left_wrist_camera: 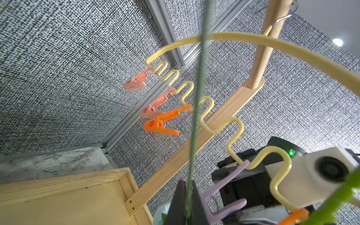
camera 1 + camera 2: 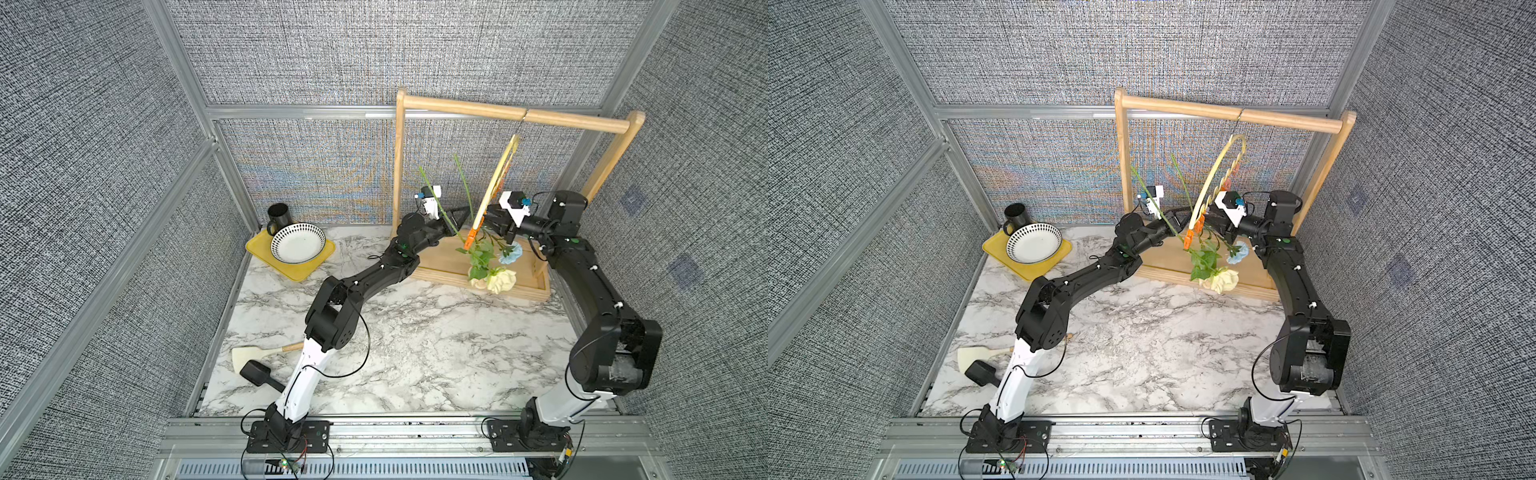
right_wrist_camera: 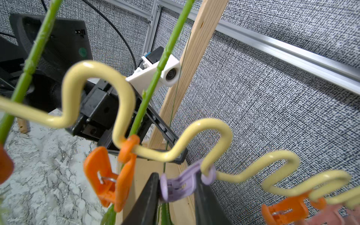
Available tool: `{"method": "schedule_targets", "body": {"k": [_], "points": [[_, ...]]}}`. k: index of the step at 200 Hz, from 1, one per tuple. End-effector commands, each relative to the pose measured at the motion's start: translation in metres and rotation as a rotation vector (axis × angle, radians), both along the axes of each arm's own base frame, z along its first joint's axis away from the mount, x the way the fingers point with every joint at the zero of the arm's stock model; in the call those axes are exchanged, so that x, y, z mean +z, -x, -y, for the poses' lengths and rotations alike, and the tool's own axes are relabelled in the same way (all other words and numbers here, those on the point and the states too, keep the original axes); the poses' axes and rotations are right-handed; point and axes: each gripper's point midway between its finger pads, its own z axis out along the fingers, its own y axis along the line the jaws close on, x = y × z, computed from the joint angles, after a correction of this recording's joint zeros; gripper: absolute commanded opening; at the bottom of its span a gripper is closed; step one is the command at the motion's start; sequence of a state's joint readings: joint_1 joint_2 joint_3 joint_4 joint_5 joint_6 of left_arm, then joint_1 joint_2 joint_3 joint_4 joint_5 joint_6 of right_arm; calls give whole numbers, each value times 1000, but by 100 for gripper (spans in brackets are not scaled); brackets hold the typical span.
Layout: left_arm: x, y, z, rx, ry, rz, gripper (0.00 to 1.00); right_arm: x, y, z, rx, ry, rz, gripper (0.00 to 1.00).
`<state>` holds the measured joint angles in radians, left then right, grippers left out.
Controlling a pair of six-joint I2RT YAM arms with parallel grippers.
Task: Dry the flowers on a clothes hanger
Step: Clamp the flower onto the hanger.
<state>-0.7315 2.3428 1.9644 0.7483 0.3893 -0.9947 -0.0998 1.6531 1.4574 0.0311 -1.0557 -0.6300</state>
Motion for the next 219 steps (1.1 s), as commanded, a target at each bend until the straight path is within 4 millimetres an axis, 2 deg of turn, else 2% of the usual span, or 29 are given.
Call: {"method": "schedule_targets", "body": {"k": [1,72,106,137,157,219], "points": [[7,3,0,-10,25,6,2,-15,5,-5,19,-16,-81,32],[17,6,-2,-9,39,13,2,-20,9,-7,45,-21,-104,35],[19,6,-2,-11,45,15,2,-22,12,-8,66,-23,-113,29],[19,7,-2,-14,44,18,2,-19,13,-7,67,-23,-105,28],[19,7,-3,-15,43,18,2,-15,14,-5,62,-25,-99,23],[23,8,-4,-17,60,15,2,-11,17,-6,78,-35,-92,24]]}}
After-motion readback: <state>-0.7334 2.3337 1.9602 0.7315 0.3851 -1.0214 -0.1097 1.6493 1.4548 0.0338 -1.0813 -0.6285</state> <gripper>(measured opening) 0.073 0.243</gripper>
